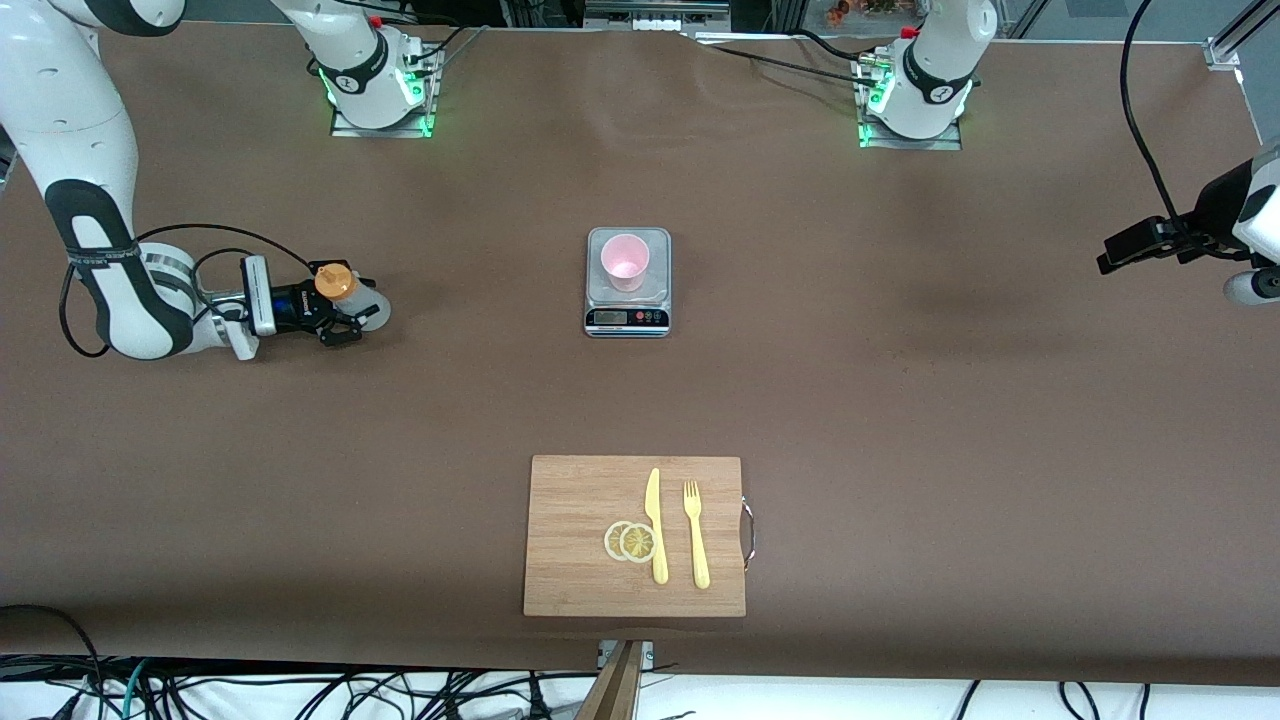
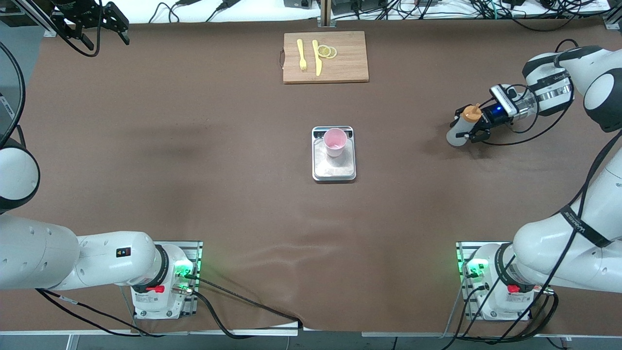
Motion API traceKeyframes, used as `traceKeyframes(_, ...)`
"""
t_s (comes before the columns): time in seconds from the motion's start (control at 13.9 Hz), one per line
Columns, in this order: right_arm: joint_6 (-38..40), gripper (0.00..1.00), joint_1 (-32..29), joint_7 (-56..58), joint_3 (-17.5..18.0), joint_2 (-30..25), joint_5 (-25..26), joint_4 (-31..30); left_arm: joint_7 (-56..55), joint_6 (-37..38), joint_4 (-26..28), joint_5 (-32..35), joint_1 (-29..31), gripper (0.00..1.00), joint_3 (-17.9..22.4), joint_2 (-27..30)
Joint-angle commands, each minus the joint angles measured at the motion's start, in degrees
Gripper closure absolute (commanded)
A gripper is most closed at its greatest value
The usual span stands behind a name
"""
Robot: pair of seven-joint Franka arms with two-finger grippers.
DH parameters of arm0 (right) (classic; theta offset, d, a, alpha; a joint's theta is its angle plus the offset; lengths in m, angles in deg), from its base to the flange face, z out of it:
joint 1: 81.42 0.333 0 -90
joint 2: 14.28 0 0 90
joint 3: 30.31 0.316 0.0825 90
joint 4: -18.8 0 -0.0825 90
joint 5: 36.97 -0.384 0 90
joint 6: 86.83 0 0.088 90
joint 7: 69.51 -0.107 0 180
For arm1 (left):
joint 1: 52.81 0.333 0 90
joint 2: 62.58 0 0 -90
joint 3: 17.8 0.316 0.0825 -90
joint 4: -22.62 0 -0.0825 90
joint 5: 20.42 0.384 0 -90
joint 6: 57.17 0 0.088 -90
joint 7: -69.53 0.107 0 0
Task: Add sauce to pink cup with both arms
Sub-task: 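Lower the bottle upright onto the table and open the right gripper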
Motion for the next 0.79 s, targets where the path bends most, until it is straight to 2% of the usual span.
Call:
traceKeyframes(0.0,1.07,0.00,-1.28,0.48,0.67,-0.07,-1.17,-0.26,-0.37,-0.43,-0.18,-1.86,-0.05,0.00,0.06,-0.14)
traceKeyframes(0.36,1.15,0.00,-3.03,0.21,0.76,-0.24,-1.08,0.35,-0.55,-0.52,-0.18,-1.86,-0.05,0.00,-0.29,-0.23)
traceKeyframes(0.72,1.77,0.00,-5.75,-0.14,0.67,-0.42,-0.30,5.35,-0.55,-0.61,-0.18,-1.86,-0.14,0.00,-0.37,-0.32)
